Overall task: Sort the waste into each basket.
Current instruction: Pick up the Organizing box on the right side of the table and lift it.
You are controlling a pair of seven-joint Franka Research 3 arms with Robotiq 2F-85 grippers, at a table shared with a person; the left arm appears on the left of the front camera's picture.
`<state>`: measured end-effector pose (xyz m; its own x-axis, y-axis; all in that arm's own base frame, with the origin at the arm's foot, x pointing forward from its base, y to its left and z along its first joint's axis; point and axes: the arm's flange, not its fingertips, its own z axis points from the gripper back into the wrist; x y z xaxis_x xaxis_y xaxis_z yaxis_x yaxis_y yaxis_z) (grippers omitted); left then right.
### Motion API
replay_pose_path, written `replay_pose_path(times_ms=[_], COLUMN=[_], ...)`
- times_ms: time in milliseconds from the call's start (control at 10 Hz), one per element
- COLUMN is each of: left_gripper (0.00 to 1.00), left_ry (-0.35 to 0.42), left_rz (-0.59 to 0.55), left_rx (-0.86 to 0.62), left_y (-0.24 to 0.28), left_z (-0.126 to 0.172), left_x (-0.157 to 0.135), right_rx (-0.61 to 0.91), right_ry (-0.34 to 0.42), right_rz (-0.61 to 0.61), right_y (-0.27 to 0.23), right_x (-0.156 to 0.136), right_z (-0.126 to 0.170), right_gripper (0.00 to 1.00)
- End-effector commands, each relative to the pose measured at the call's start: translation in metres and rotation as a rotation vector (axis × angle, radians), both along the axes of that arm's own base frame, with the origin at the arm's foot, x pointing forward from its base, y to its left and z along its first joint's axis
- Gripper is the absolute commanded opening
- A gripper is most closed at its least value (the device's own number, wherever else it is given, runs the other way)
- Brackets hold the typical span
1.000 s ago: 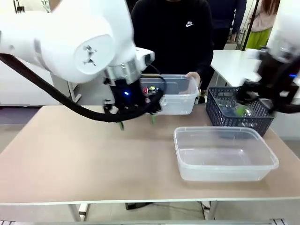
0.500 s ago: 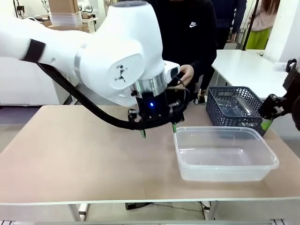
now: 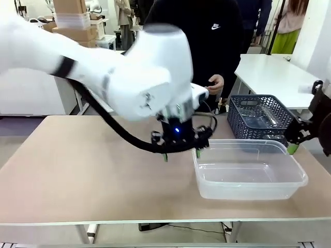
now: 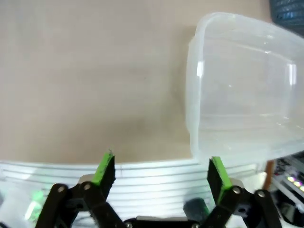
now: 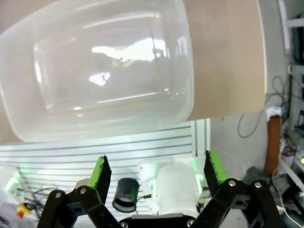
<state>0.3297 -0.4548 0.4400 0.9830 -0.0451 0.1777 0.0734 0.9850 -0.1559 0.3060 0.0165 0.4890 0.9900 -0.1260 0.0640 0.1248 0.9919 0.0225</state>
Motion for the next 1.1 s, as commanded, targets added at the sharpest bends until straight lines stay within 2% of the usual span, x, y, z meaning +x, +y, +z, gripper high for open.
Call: replay_pose_path(times_ms=[0, 200, 500, 700, 900, 1000], left_gripper=[1.0, 1.0, 1.0, 1.0, 1.0, 0.92], left_ry=[-0.009, -0.052, -0.05, -0.023, -0.015, -0.02], left_rz=[0.038, 0.129, 0.159, 0.148, 0.138, 0.133], left_rx=[0.074, 0.112, 0.09, 0.091, 0.107, 0.112], left_y=[-0.061, -0.08, -0.085, -0.08, -0.08, -0.08], left_z=[-0.043, -0.074, -0.084, -0.084, -0.085, -0.086], left_x=[0.039, 0.044, 0.043, 0.043, 0.042, 0.041], right_rx=[0.008, 0.008, 0.033, 0.034, 0.036, 0.038], right_ry=[0.024, 0.002, 0.079, 0.079, 0.07, 0.075], right_rz=[-0.009, -0.04, -0.04, -0.067, -0.072, -0.074], right_y=[-0.029, -0.042, -0.042, -0.042, -0.043, -0.043], right_x=[0.001, 0.004, 0.015, 0.016, 0.015, 0.016], right_z=[-0.08, -0.124, -0.17, -0.178, -0.174, -0.172], right_gripper=[1.0, 1.0, 1.0, 1.0, 1.0, 1.0])
